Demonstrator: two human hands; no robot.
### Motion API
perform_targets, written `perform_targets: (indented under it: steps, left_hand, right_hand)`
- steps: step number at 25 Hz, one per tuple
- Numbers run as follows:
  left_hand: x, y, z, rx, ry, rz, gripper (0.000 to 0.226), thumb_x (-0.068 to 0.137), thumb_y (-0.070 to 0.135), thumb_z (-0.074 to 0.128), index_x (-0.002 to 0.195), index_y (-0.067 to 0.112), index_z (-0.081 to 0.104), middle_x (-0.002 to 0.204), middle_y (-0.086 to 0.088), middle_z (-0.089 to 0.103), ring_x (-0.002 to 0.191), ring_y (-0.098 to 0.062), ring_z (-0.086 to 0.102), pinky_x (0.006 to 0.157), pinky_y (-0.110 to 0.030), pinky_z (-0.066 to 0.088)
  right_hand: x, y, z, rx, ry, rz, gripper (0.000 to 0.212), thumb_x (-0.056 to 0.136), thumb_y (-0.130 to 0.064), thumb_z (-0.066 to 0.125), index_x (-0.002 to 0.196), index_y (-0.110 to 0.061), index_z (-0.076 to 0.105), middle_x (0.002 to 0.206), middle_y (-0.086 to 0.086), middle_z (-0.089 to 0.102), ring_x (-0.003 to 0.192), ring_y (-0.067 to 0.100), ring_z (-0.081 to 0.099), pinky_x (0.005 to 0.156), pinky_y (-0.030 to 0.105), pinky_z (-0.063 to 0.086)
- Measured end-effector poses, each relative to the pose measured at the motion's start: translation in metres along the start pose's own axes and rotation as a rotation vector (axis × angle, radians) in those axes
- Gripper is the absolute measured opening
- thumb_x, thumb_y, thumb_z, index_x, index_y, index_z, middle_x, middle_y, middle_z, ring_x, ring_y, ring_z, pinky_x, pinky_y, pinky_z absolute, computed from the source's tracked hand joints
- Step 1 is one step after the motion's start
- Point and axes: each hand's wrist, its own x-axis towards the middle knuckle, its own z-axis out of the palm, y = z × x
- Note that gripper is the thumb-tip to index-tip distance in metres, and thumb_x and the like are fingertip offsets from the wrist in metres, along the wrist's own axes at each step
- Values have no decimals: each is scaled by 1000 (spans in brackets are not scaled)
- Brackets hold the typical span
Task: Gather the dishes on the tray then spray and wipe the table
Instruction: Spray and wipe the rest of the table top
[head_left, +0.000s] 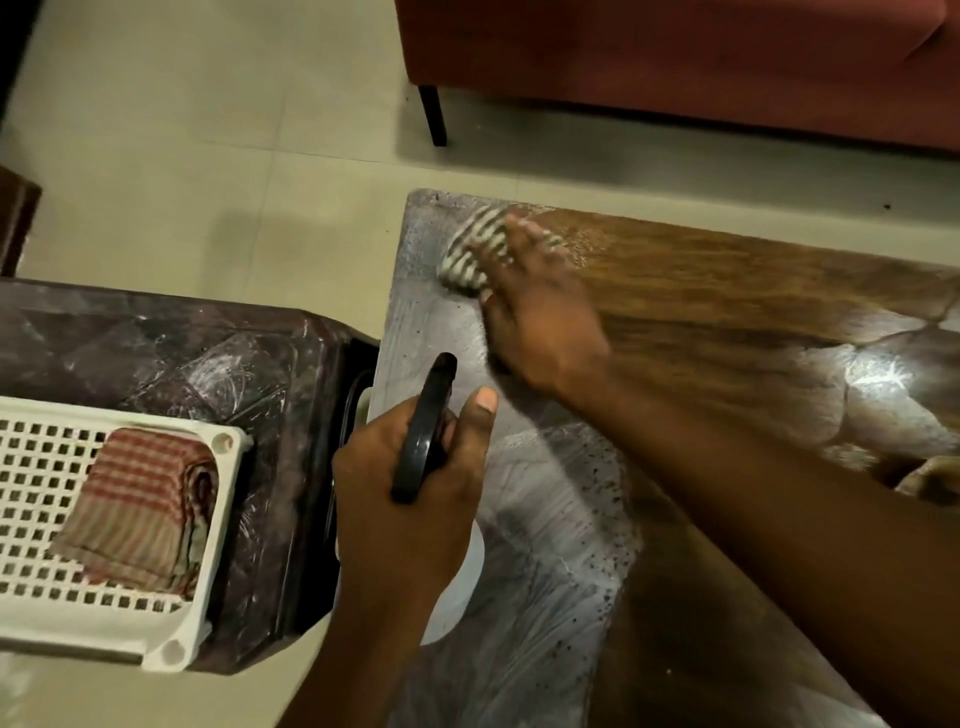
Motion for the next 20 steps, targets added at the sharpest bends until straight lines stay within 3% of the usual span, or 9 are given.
perform_targets:
  steps: [2,4,7,9,10,11,15,16,20]
  left_hand:
    - [2,-1,-4,-43,-24,0,47,96,39,73,61,14,57,50,-6,56,43,-17,55,49,-25,47]
    - [4,-3,-9,-69,-40,-2,39,96,39,74,68,14,62,51,-3,58,45,-16,58,51,-25,49]
    - [8,-7,-15,-75,-35,-23,45,96,39,74,65,10,59,50,-4,57,43,-14,56,50,-23,48]
    - [8,-9,-17,-59,-25,-28,52,96,36,75,60,6,53,49,-6,54,41,-14,53,48,-16,43]
    - [7,-10,-18,-56,-13,-30,54,96,33,76,58,6,50,47,-5,52,39,-13,51,47,-13,40]
    - [7,-11,-20,-61,-4,-32,55,96,31,76,56,7,47,45,-2,49,39,-11,49,47,-11,38]
    - [7,-14,-28,-127,-24,-40,45,96,31,76,62,9,57,46,-5,54,39,-11,52,48,-19,45]
    - [7,-15,-30,-141,-41,-39,41,96,30,76,65,8,60,46,-7,56,38,-11,52,48,-20,46]
    - [8,-18,-36,-90,-62,-3,41,97,28,75,67,7,59,52,-12,57,39,-18,53,47,-16,44]
  right_hand:
    - [-20,-3,4,-140,-190,-445,59,111,-46,32,168,-38,17,179,6,1,166,29,1,128,44,-6]
    - [-22,23,-1,-223,-257,-647,58,111,-50,25,168,-40,17,179,3,3,166,25,1,131,45,-3]
    - [0,47,-8,-191,-52,-197,58,112,-51,24,168,-41,14,179,4,4,165,31,4,132,59,12]
    - [22,22,-5,-28,73,163,58,113,-45,31,169,-37,17,179,7,5,165,33,4,133,57,10]
    - [31,1,-4,26,83,228,58,113,-43,33,169,-36,18,179,8,4,165,33,4,133,57,7]
    - [37,-19,0,28,45,182,58,113,-42,33,169,-37,17,179,8,3,165,34,2,133,57,3]
    - [31,-28,4,-166,-256,-590,57,113,-50,26,168,-43,9,179,2,-1,165,25,-3,132,50,-1]
    - [39,-20,0,-179,-236,-585,57,113,-52,23,167,-45,7,179,1,-1,165,23,-3,132,51,1]
    - [72,-27,-3,-37,3,27,58,113,-47,28,168,-41,12,179,6,2,166,30,0,134,56,10]
